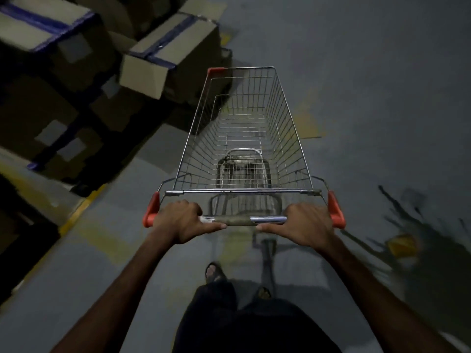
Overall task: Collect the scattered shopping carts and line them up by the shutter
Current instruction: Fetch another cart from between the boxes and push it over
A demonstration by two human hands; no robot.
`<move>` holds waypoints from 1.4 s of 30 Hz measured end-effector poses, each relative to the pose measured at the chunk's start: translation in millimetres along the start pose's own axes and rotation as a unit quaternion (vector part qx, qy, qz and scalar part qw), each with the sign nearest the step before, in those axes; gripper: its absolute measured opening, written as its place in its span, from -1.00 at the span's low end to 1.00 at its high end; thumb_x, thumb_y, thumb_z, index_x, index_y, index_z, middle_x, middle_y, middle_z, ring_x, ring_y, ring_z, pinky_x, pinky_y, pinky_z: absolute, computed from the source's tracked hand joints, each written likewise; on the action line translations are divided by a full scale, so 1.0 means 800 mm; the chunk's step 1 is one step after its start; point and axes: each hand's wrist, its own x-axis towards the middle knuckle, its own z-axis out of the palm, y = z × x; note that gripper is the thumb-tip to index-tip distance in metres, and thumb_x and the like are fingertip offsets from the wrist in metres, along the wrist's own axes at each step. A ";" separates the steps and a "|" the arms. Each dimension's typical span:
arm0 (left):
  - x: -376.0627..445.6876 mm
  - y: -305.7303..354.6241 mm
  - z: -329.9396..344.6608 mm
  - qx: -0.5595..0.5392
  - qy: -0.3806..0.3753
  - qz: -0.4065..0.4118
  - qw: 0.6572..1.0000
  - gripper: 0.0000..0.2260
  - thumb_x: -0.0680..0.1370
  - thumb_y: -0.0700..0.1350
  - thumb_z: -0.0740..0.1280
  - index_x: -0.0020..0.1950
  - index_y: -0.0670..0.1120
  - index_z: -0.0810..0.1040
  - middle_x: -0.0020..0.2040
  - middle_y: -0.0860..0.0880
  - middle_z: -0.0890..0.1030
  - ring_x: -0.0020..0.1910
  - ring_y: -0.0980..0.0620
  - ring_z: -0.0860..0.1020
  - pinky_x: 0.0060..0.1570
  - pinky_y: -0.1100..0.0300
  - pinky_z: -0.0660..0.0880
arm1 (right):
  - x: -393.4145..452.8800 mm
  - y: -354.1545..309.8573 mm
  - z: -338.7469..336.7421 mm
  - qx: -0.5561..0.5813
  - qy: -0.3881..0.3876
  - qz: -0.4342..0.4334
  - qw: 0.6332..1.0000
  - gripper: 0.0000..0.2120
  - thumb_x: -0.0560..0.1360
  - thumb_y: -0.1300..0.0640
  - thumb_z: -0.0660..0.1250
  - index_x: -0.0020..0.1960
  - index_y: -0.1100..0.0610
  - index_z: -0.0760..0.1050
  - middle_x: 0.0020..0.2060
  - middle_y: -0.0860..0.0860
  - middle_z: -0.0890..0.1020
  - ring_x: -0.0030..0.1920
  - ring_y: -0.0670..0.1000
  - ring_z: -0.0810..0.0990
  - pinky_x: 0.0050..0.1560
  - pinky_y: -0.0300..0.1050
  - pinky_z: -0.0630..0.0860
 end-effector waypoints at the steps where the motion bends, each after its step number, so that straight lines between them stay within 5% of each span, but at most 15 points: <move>1: 0.015 0.010 -0.005 0.005 0.005 0.017 1.000 -0.19 0.34 0.74 0.01 -0.33 0.01 0.54 -0.39 0.05 0.56 -0.37 0.10 0.52 -0.24 0.12 0.48 | -0.003 0.013 0.000 0.004 0.000 0.015 1.000 -0.04 0.16 -0.85 -0.10 -0.35 0.03 0.50 -0.42 -0.05 0.59 -0.37 -0.03 0.59 -0.18 -0.11 0.59; 13: 0.232 0.121 -0.079 0.084 0.035 0.199 0.976 -0.12 0.29 0.78 -0.08 -0.33 0.01 0.53 -0.39 0.06 0.55 -0.38 0.07 0.53 -0.16 0.07 0.57 | 0.011 0.140 -0.016 0.047 0.055 0.196 0.978 -0.11 0.21 -0.81 -0.02 -0.40 0.05 0.39 -0.50 -0.08 0.43 -0.46 -0.08 0.44 -0.40 -0.17 0.27; 19: 0.353 0.176 -0.123 0.125 0.052 0.271 0.953 -0.14 0.31 0.78 -0.08 -0.35 0.00 0.49 -0.38 0.03 0.53 -0.37 0.02 0.53 -0.12 0.03 0.59 | 0.060 0.194 -0.038 0.044 0.052 0.269 0.961 -0.10 0.20 -0.81 -0.04 -0.41 0.06 0.38 -0.51 -0.10 0.42 -0.44 -0.03 0.48 -0.37 -0.18 0.33; 25: 0.472 0.244 -0.175 0.144 0.047 0.332 0.931 -0.14 0.31 0.77 -0.09 -0.34 0.00 0.50 -0.38 0.03 0.53 -0.37 0.03 0.50 -0.14 0.05 0.52 | 0.118 0.271 -0.051 0.070 0.082 0.335 0.936 -0.06 0.16 -0.84 -0.12 -0.28 -0.02 0.51 -0.36 -0.06 0.61 -0.30 0.00 0.61 -0.24 -0.16 0.50; 29: 0.545 0.293 -0.207 0.154 0.043 0.355 0.921 -0.15 0.34 0.75 -0.05 -0.32 -0.01 0.53 -0.36 0.01 0.54 -0.36 0.00 0.51 -0.07 0.00 0.54 | 0.156 0.329 -0.053 0.110 0.094 0.358 0.922 -0.07 0.20 -0.84 -0.09 -0.35 0.01 0.49 -0.47 -0.05 0.57 -0.43 -0.03 0.59 -0.23 -0.05 0.65; 42: 0.755 0.469 -0.300 0.180 0.063 0.390 0.901 -0.17 0.39 0.72 0.02 -0.33 -0.05 0.54 -0.34 -0.02 0.58 -0.30 -0.01 0.56 0.13 -0.02 0.48 | 0.272 0.540 -0.107 0.120 0.117 0.429 0.888 -0.07 0.17 -0.85 -0.01 -0.39 0.04 0.46 -0.48 -0.02 0.54 -0.43 0.02 0.57 -0.25 -0.08 0.56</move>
